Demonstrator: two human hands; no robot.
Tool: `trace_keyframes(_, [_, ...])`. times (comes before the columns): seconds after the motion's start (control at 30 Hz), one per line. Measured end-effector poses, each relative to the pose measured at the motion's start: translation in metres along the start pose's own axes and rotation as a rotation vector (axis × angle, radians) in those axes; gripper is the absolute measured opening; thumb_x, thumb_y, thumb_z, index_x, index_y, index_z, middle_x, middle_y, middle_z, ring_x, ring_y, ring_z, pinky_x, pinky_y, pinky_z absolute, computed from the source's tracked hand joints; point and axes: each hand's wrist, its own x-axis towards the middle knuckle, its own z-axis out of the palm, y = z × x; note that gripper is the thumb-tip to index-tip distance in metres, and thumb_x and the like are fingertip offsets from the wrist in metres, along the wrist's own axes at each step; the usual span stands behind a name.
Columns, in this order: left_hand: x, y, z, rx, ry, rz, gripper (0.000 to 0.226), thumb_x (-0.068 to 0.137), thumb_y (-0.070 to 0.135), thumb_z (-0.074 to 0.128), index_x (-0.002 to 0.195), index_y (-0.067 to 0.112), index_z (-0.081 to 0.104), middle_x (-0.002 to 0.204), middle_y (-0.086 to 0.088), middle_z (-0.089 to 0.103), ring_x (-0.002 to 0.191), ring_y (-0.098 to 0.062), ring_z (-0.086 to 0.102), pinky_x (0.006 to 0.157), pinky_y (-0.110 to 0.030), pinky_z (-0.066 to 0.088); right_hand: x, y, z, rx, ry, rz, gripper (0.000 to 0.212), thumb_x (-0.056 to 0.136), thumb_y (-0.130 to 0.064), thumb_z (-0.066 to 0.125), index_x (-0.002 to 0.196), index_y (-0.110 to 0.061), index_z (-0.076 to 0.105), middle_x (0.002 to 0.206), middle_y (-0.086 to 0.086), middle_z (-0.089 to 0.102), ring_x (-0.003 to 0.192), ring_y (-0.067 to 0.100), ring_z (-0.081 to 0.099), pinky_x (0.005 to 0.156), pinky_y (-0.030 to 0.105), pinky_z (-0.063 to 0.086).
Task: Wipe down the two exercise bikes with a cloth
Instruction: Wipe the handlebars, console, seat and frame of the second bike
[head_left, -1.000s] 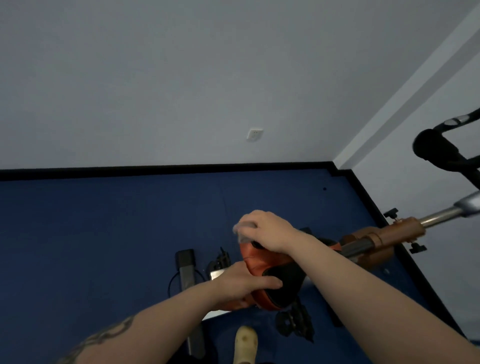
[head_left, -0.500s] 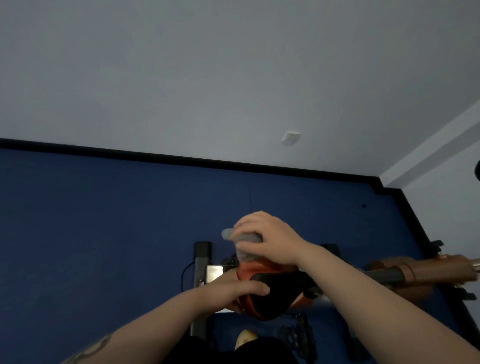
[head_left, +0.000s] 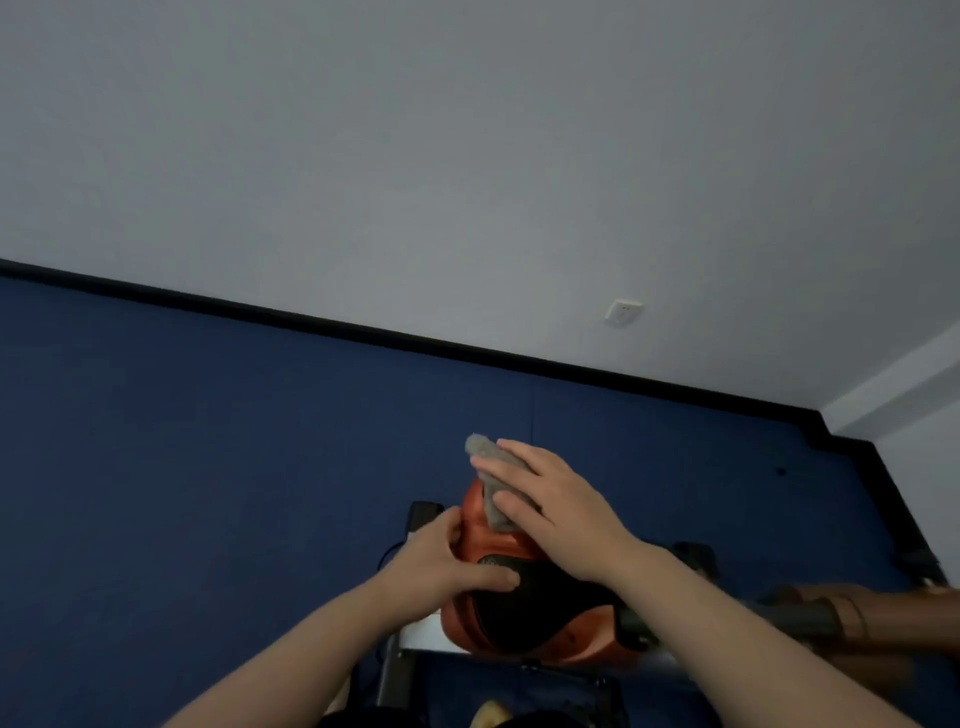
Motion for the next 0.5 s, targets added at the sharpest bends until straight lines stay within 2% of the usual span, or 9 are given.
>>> trace_keyframes(0.07, [0.004,0.009,-0.002,0.122,0.013,-0.006,0.079,0.058,0.038,0.088,0.125,0.025,0.047,0.115,0.006,0.065,0.104,-0.008,0.064,0.093,-0.029,0.053,-0.010,0.012,-0.007,0.057,-0.069,0.005,0.043,0.097,-0.064,0.025,0.139,-0.069,0.017,0.155,-0.029,0.012,0.140,-0.004,0.015,0.104,0.027,0.030])
trace_keyframes(0.1, [0.006,0.012,0.000,0.155,0.017,0.011,0.082,0.063,0.036,0.088,0.129,0.026,0.040,0.117,0.008,0.061,0.105,-0.006,0.062,0.090,-0.024,0.052,-0.012,0.016,-0.011,0.109,-0.092,0.040,0.043,0.097,-0.063,0.025,0.138,-0.070,0.015,0.155,-0.032,0.012,0.140,-0.004,0.019,0.103,0.030,0.034])
trace_keyframes(0.13, [0.008,0.013,0.004,0.168,0.033,0.041,0.086,0.067,0.033,0.087,0.134,0.028,0.033,0.119,0.008,0.058,0.106,-0.005,0.060,0.089,-0.022,0.051,-0.012,0.020,-0.012,0.156,-0.088,0.067,0.043,0.097,-0.063,0.025,0.138,-0.069,0.015,0.153,-0.033,0.017,0.138,-0.003,0.026,0.103,0.034,0.037])
trace_keyframes(0.2, [0.011,0.012,0.016,0.145,0.094,0.106,0.093,0.070,0.029,0.086,0.139,0.029,0.024,0.126,0.005,0.053,0.112,-0.006,0.057,0.096,-0.026,0.049,-0.007,0.021,-0.009,0.208,-0.052,0.117,0.039,0.099,-0.060,0.025,0.137,-0.067,0.021,0.147,-0.032,0.030,0.132,-0.003,0.038,0.102,0.037,0.041])
trace_keyframes(0.23, [0.013,0.010,0.023,0.129,0.144,0.135,0.093,0.070,0.029,0.085,0.140,0.029,0.024,0.129,0.004,0.052,0.113,-0.006,0.056,0.099,-0.026,0.047,0.000,0.020,-0.007,0.210,-0.041,0.144,0.037,0.100,-0.059,0.024,0.136,-0.065,0.026,0.145,-0.030,0.035,0.130,-0.001,0.041,0.102,0.038,0.042])
trace_keyframes(0.27, [0.013,0.008,0.029,0.119,0.203,0.164,0.091,0.069,0.031,0.085,0.139,0.030,0.026,0.129,0.004,0.052,0.112,-0.001,0.055,0.098,-0.019,0.045,0.007,0.016,-0.006,0.212,-0.035,0.176,0.036,0.100,-0.058,0.023,0.136,-0.060,0.031,0.144,-0.026,0.040,0.128,0.002,0.044,0.102,0.039,0.042])
trace_keyframes(0.33, [0.013,0.004,0.039,0.115,0.327,0.209,0.087,0.068,0.035,0.086,0.134,0.035,0.030,0.120,0.014,0.055,0.101,0.017,0.052,0.081,0.001,0.039,0.017,0.010,-0.005,0.226,-0.024,0.212,0.037,0.101,-0.055,0.023,0.135,-0.053,0.039,0.141,-0.020,0.046,0.127,0.006,0.046,0.103,0.041,0.041])
trace_keyframes(0.37, [0.013,0.003,0.041,0.102,0.367,0.223,0.087,0.066,0.036,0.086,0.133,0.036,0.031,0.115,0.017,0.056,0.096,0.024,0.050,0.074,0.006,0.035,0.018,0.010,-0.004,0.225,-0.019,0.185,0.037,0.101,-0.054,0.025,0.135,-0.052,0.040,0.141,-0.021,0.045,0.127,0.006,0.045,0.103,0.040,0.041])
trace_keyframes(0.5, [0.016,-0.005,0.040,0.040,0.354,0.250,0.089,0.064,0.035,0.090,0.134,0.033,0.034,0.113,0.017,0.060,0.095,0.020,0.056,0.072,0.003,0.040,-0.004,0.023,-0.008,0.262,-0.097,-0.019,0.043,0.097,-0.057,0.032,0.140,-0.062,0.028,0.152,-0.025,0.025,0.139,0.001,0.027,0.108,0.035,0.032])
